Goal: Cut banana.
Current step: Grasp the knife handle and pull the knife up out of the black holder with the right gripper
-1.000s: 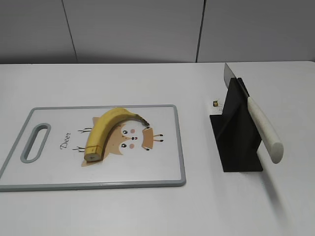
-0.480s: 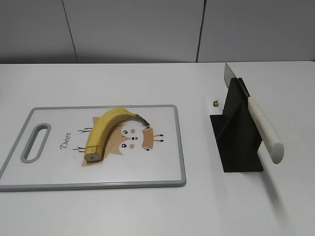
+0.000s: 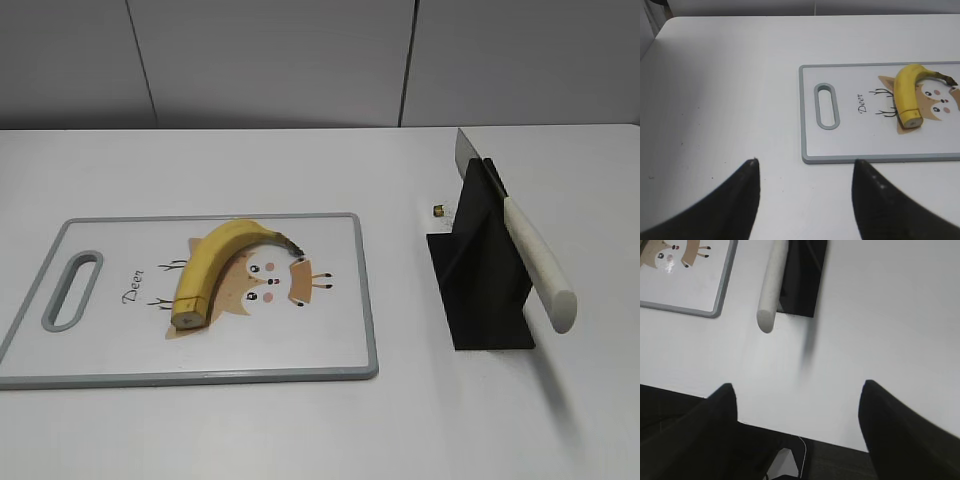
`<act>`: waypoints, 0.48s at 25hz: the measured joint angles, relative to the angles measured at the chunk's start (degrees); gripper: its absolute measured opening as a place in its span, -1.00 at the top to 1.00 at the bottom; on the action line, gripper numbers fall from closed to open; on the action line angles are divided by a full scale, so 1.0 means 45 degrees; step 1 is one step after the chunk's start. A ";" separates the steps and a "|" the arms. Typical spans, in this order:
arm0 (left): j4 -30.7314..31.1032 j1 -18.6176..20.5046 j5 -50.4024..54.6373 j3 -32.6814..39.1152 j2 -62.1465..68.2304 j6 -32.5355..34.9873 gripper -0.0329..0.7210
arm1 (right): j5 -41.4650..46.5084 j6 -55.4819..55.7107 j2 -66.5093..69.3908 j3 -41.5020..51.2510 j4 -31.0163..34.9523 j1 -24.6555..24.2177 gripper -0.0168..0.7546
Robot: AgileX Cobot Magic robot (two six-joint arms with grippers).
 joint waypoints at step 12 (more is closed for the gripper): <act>0.0000 0.0000 0.0000 0.0000 0.0000 0.0000 -0.61 | 0.0004 0.0308 0.3988 -0.2399 0.0129 0.0617 -0.53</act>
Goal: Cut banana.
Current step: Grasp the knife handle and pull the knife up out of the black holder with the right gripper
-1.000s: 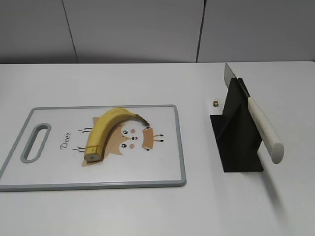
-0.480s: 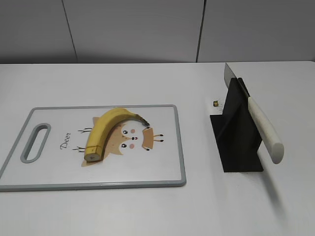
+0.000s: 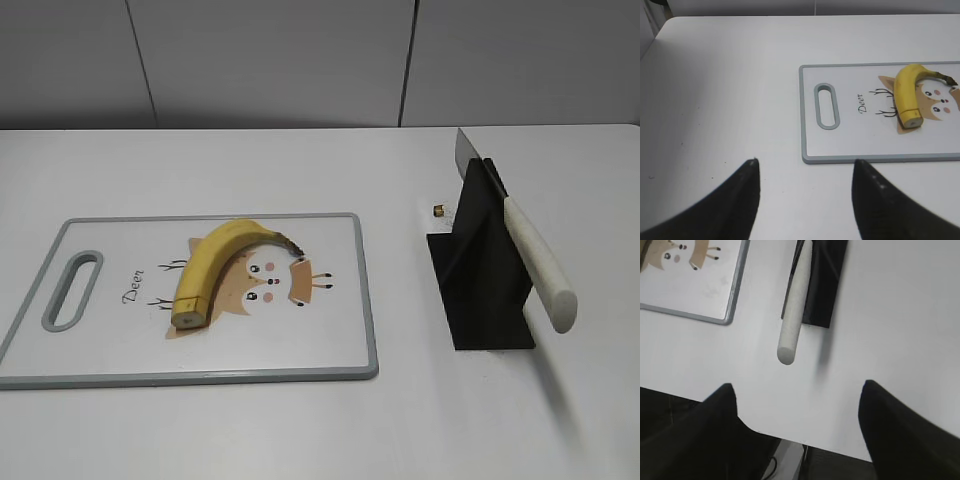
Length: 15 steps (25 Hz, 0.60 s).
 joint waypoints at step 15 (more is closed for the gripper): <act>0.0000 0.0000 0.0000 0.0000 0.0000 0.0000 -0.61 | -0.0026 0.0015 0.4960 -0.1042 0.0244 0.0000 -0.53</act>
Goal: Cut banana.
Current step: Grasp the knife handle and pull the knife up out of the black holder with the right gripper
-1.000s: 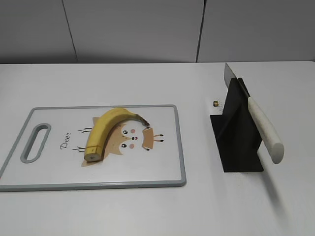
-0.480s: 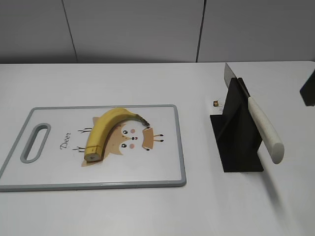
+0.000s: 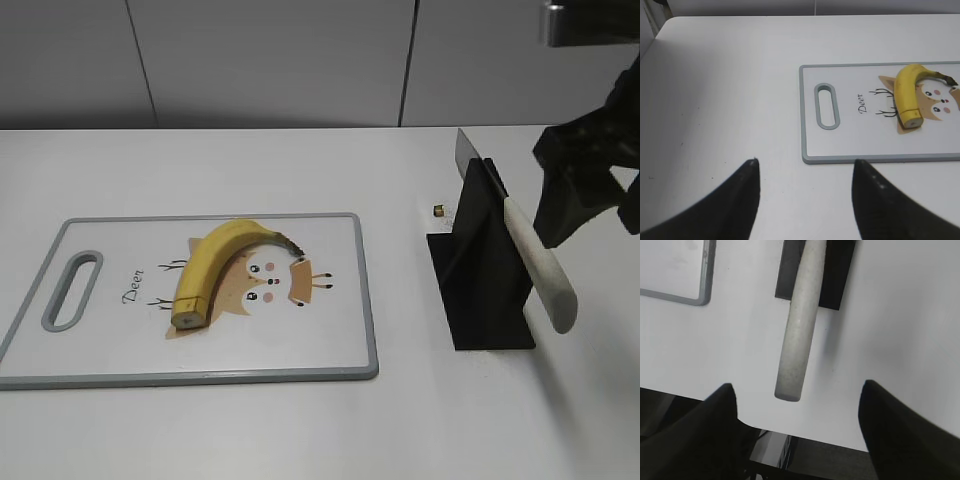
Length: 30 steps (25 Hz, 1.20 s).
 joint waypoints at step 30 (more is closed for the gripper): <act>0.0000 0.0000 0.0000 0.0000 0.0000 0.0000 -0.61 | -0.0651 0.0447 0.3869 -0.0028 0.0041 0.0000 -0.22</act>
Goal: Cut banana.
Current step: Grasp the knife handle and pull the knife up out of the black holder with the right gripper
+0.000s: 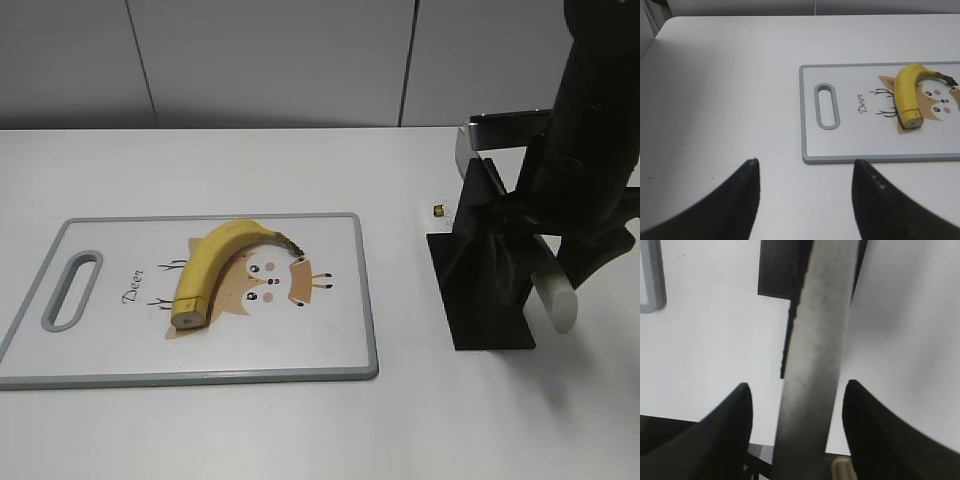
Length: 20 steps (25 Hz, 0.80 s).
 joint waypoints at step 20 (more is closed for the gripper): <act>0.0000 0.0000 0.0000 0.0000 0.0000 0.0000 -0.61 | 0.0104 0.0792 0.0000 -0.0080 -0.0020 0.0000 0.53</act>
